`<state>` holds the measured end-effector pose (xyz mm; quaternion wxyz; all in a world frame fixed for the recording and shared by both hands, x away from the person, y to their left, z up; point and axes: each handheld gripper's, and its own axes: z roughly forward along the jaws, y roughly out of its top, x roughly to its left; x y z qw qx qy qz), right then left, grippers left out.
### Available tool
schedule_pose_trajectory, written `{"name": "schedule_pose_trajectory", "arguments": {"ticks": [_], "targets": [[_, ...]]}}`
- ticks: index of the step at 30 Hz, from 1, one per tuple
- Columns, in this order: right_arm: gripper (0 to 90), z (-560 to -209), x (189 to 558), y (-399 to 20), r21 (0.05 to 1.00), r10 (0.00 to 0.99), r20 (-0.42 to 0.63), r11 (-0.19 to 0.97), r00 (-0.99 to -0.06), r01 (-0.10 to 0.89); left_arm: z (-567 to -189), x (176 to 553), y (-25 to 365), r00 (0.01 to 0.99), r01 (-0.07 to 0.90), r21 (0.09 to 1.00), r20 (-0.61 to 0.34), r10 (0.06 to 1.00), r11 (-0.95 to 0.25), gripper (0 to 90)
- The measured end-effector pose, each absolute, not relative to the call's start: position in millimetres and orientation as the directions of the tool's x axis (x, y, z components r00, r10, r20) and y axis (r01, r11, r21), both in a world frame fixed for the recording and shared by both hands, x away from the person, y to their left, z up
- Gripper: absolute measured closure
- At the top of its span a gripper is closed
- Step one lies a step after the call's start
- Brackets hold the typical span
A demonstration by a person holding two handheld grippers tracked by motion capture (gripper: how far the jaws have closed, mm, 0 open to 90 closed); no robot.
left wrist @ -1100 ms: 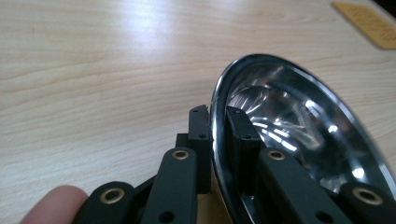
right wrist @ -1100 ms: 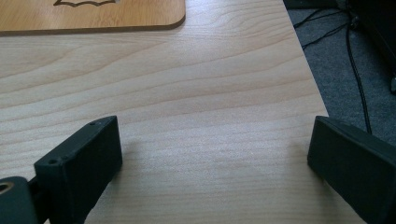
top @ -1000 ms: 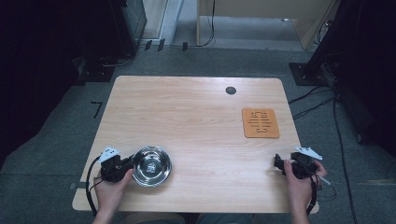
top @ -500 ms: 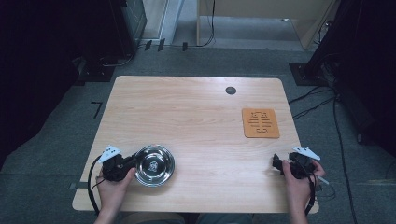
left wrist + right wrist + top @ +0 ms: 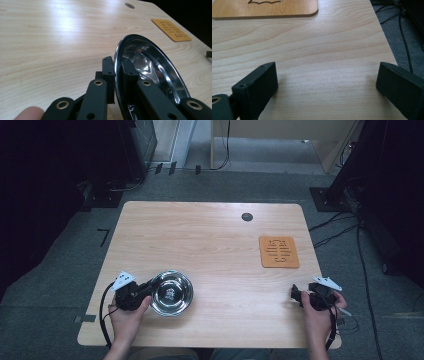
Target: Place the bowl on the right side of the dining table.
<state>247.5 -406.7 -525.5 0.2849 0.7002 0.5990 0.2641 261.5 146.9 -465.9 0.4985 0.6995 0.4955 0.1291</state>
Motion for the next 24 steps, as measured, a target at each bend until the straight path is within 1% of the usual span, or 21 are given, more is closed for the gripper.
{"name": "schedule_pose_trajectory", "arguments": {"ticks": [3, 8, 11, 17, 24], "targets": [[1.5, -526, 249, -408, 0.712, 0.991, 0.028, -0.113, 0.133, 0.694, -461, 265, 140, 0.48, 0.56, 0.828, -0.314, 0.819, -0.012, 84.4], [1.5, -526, 249, -408, 0.712, 0.99, 0.027, -0.115, 0.136, 0.693, -453, 269, 130, 0.496, 0.548, 0.836, -0.305, 0.813, -0.021, 84.4], [1.5, -526, 249, -408, 0.712, 0.99, 0.027, -0.115, 0.137, 0.693, -451, 273, 123, 0.498, 0.546, 0.838, -0.323, 0.804, -0.001, 84.4], [1.5, -526, 249, -408, 0.712, 0.99, 0.027, -0.118, 0.141, 0.692, -456, 273, 118, 0.501, 0.54, 0.841, -0.338, 0.796, 0.018, 84.4], [1.5, -526, 248, -406, 0.711, 0.986, 0.028, -0.134, 0.162, 0.69, -462, 272, 115, 0.513, 0.541, 0.841, -0.322, 0.796, -0.009, 84.4]]}}
